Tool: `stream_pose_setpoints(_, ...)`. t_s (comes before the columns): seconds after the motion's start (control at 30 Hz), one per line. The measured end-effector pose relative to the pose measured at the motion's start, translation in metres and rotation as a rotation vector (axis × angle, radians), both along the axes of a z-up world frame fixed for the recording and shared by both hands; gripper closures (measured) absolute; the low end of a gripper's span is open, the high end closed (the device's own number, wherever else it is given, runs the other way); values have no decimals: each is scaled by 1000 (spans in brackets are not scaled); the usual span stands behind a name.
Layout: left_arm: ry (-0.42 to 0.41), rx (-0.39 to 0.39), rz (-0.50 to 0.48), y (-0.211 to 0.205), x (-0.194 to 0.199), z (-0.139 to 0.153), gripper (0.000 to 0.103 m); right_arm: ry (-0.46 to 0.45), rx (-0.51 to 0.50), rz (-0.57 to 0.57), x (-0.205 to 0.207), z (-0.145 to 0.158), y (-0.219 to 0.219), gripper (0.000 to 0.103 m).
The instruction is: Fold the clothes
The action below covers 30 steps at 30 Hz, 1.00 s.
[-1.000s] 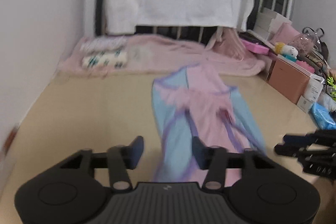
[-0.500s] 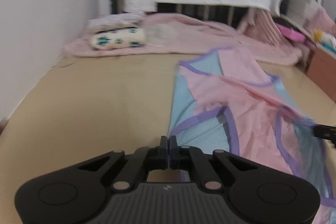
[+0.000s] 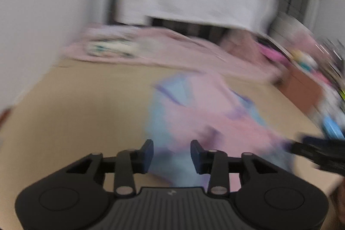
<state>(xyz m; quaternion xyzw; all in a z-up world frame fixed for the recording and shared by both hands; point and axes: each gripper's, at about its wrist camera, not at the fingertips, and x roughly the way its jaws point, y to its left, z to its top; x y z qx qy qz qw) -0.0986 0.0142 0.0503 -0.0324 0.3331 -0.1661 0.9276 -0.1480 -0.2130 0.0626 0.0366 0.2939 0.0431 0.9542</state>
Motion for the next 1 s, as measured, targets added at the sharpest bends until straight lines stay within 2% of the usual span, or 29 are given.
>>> stream_pose_setpoints(0.07,37,24,-47,-19,-5,-14,67,10,-8,6,0,-1,2,63)
stream_pose_setpoints(0.1,59,42,-47,-26,-6,-22,68,15,-12,9,0,-2,4,65)
stream_pose_setpoints(0.17,58,16,-32,-24,-5,-19,73,25,-20,14,0,-4,6,71)
stream_pose_setpoints(0.23,51,-16,-14,-20,-4,-13,73,35,-28,20,0,-5,8,71)
stream_pose_setpoints(0.3,44,-49,4,-16,-3,-8,68,45,-35,25,0,-7,10,71)
stream_pose_setpoints(0.37,-2,-58,78,-9,5,4,50,55,-43,30,0,-9,12,68)
stream_pose_setpoints(0.4,-21,-34,100,-8,15,9,46,60,-47,33,0,-9,13,68)
stream_pose_setpoints(0.5,33,118,77,-10,70,17,42,75,-59,41,-1,-12,17,69)
stream_pose_setpoints(0.53,53,171,67,-11,90,19,37,80,-63,44,-1,-12,18,69)
stream_pose_setpoints(0.8,160,83,37,-12,190,-20,40,130,-106,76,-5,-30,45,69)
stream_pose_setpoints(0.83,143,114,54,-16,192,-23,54,136,-104,80,-6,-33,46,69)
stream_pose_setpoints(0.87,118,157,77,-21,191,-25,84,142,-100,84,-7,-36,48,69)
stream_pose_setpoints(0.9,99,190,88,-24,187,-25,98,148,-97,89,-8,-39,49,69)
stream_pose_setpoints(0.93,92,205,89,-25,184,-25,102,141,-106,96,-9,-40,49,69)
stream_pose_setpoints(1.0,81,278,139,-21,175,-24,102,152,-111,97,-6,-38,45,69)
